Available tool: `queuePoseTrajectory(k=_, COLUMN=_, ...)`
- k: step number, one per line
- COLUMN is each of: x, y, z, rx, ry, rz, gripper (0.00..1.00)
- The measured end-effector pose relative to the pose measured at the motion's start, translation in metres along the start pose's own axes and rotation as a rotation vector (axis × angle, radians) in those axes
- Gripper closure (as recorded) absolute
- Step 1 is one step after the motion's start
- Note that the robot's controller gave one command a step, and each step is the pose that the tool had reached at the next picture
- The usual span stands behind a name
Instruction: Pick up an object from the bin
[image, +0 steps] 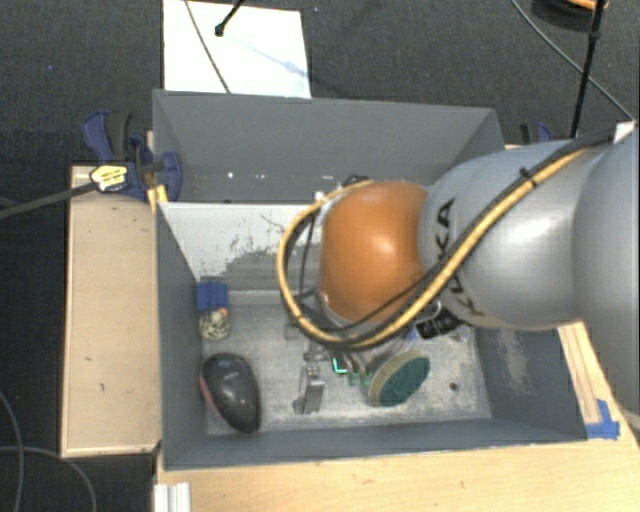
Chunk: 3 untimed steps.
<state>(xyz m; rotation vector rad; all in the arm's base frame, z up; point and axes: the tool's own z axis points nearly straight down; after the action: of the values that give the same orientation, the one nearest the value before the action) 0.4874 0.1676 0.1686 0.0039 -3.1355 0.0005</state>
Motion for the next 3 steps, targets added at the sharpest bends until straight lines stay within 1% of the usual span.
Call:
queuePoseTrajectory(k=1, x=-0.011, y=0.086, z=0.014, rx=-0.003, ry=-0.010, rz=-0.353, gripper=0.00)
queuePoseTrajectory(k=2, x=-0.027, y=0.083, z=0.091, rx=0.001, ry=-0.017, rz=-0.867, gripper=0.00)
queuePoseTrajectory(k=3, x=-0.028, y=0.084, z=0.088, rx=0.000, ry=-0.020, rz=-0.860, gripper=1.00)
